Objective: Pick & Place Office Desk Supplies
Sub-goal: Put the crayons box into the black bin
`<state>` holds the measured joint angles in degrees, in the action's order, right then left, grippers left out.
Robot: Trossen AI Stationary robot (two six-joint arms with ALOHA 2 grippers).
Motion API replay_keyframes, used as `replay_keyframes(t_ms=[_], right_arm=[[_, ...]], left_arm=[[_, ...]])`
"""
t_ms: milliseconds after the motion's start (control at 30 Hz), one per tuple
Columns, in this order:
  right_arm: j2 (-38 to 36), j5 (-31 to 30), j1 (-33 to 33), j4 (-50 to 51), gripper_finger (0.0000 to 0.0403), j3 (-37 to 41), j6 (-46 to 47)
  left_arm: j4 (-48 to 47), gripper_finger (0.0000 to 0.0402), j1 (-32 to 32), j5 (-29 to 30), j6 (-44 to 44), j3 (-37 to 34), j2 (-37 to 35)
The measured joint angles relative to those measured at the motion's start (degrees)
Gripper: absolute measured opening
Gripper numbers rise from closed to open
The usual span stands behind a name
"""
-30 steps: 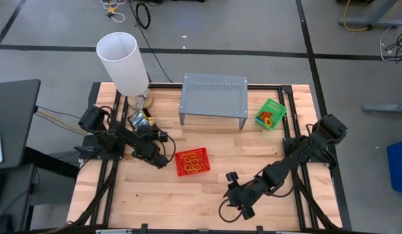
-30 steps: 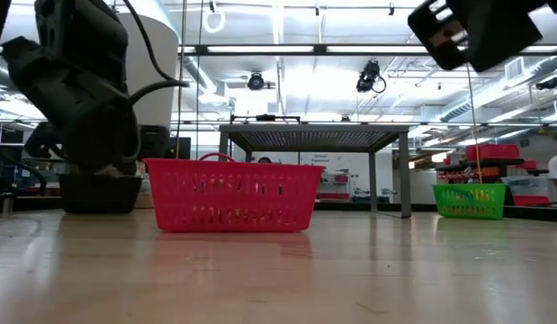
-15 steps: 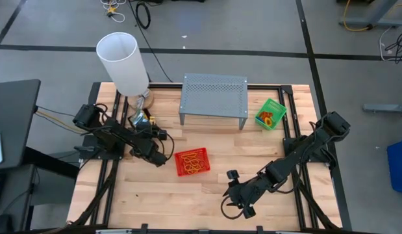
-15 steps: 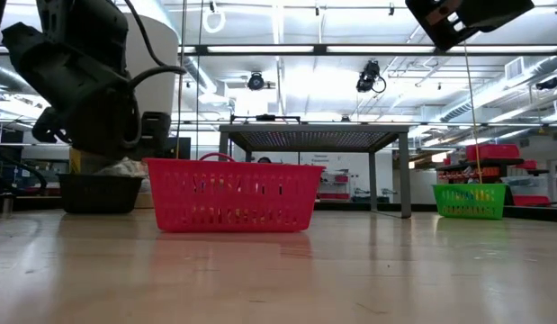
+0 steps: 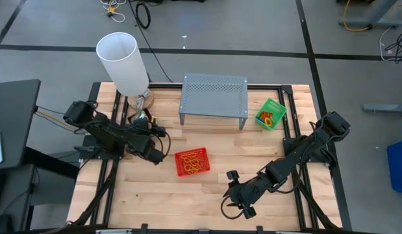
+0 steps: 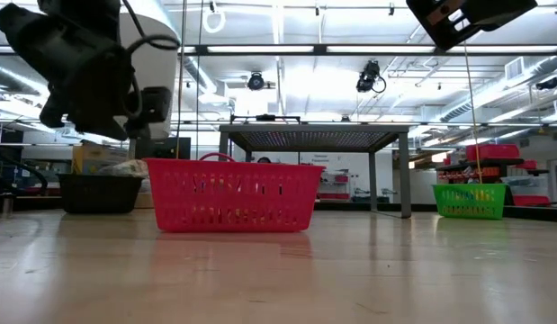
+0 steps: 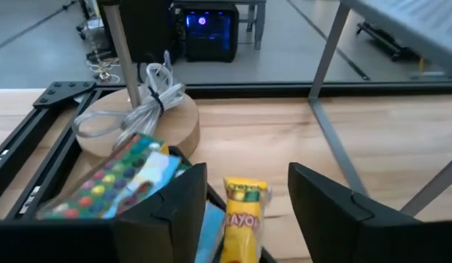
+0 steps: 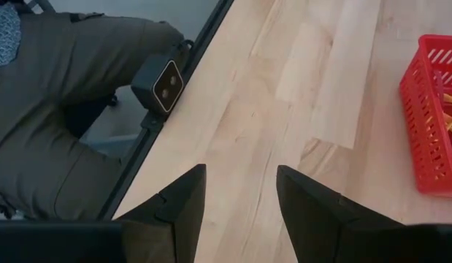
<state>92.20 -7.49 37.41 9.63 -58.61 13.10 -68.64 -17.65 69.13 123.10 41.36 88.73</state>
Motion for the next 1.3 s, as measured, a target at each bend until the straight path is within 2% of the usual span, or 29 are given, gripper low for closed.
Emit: replay_keyframes(t_ms=[300, 500, 633, 733, 800, 833, 900, 967, 1300], right_arm=[[0.00, 0.00, 0.00, -0.48, 0.0176, 0.00, -0.01], [0.00, -0.04, -0.04, -2.33, 0.0176, 0.00, -0.94], [0.00, -0.10, -0.02, -4.46, 0.0157, 0.00, -2.41], [0.00, -0.07, -0.02, -5.18, 0.0097, 0.00, -3.39], [0.00, -0.07, -0.02, -5.18, 0.0036, 0.00, -4.51], [0.00, -0.08, -0.02, -5.18, 0.0019, 0.00, -4.91], [0.00, -0.08, -0.02, -5.37, 0.0015, 0.00, -5.01], [0.00, -0.07, -0.02, -5.55, 0.0018, 0.00, -4.64], [0.00, -0.05, 0.33, -5.40, 0.0004, 0.00, -4.52]], left_arm=[[-0.22, 0.0195, -0.02, 3.55, -3.76, 0.12, -6.61], [-0.11, 0.0194, -1.43, 5.46, -11.43, 4.10, -7.67], [0.97, 0.0188, -3.09, 2.62, -18.32, 8.37, -7.65], [6.26, 0.0156, -3.98, 0.95, -24.24, 9.77, -7.65], [10.62, 0.0115, -4.03, 0.72, -28.05, 9.84, -7.65], [12.78, 0.0090, -3.75, 0.71, -29.56, 9.84, -7.63], [16.44, 0.0032, -3.10, 0.56, -32.11, 9.84, -7.24], [18.60, 0.0011, -2.38, 0.12, -33.87, 9.83, -6.59], [19.80, 0.0003, 2.17, -11.29, -35.50, 7.72, -3.91]])
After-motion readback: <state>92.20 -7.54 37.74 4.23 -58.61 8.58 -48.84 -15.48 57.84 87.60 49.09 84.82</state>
